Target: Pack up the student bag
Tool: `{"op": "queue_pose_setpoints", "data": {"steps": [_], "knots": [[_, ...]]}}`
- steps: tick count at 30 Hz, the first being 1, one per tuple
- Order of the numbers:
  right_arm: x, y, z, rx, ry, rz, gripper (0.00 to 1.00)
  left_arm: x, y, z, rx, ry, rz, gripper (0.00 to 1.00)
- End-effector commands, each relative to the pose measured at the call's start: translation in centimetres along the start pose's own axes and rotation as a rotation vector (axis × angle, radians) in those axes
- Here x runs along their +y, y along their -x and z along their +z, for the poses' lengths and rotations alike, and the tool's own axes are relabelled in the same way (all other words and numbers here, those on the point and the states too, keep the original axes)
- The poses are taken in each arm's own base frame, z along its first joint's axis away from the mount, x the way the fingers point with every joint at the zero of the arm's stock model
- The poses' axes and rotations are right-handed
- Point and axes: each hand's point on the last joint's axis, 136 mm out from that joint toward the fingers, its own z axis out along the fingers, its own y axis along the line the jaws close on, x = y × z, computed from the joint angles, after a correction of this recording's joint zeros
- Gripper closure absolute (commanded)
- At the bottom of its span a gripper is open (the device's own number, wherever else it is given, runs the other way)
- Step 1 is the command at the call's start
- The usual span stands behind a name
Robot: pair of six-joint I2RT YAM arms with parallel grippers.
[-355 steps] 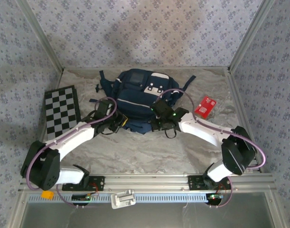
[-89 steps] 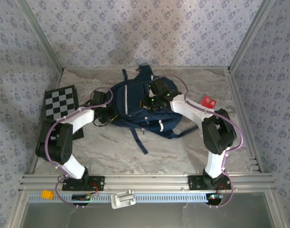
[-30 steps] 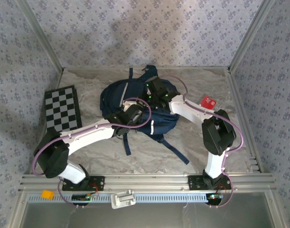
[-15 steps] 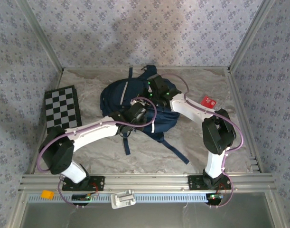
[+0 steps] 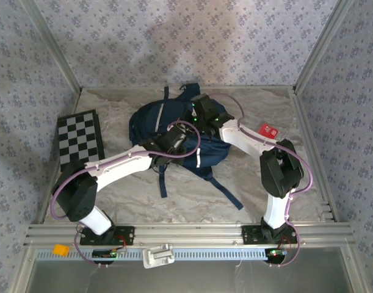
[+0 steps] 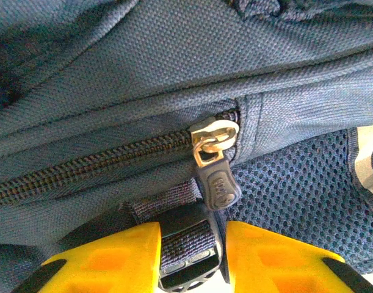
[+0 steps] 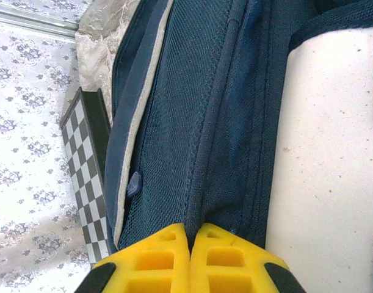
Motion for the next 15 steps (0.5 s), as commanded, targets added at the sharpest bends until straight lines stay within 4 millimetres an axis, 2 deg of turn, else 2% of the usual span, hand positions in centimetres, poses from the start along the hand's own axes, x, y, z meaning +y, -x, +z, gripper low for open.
{"op": "queue_pose_setpoints", "data": {"steps": [1, 9, 15], "knots": [[4.9, -1.4, -0.8, 0.044, 0.154, -0.076, 1.00, -1.4, 6.2, -1.5, -0.172, -0.078, -0.055, 0.72], [4.3, -1.4, -0.5, 0.050, 0.148, -0.076, 1.00, -1.6, 6.0, -2.7, -0.127, -0.168, -0.118, 0.78], [4.4, -1.5, -0.1, 0.057, 0.155, -0.072, 1.00, -0.4, 6.1, -2.6, -0.111, -0.139, -0.165, 0.77]]}}
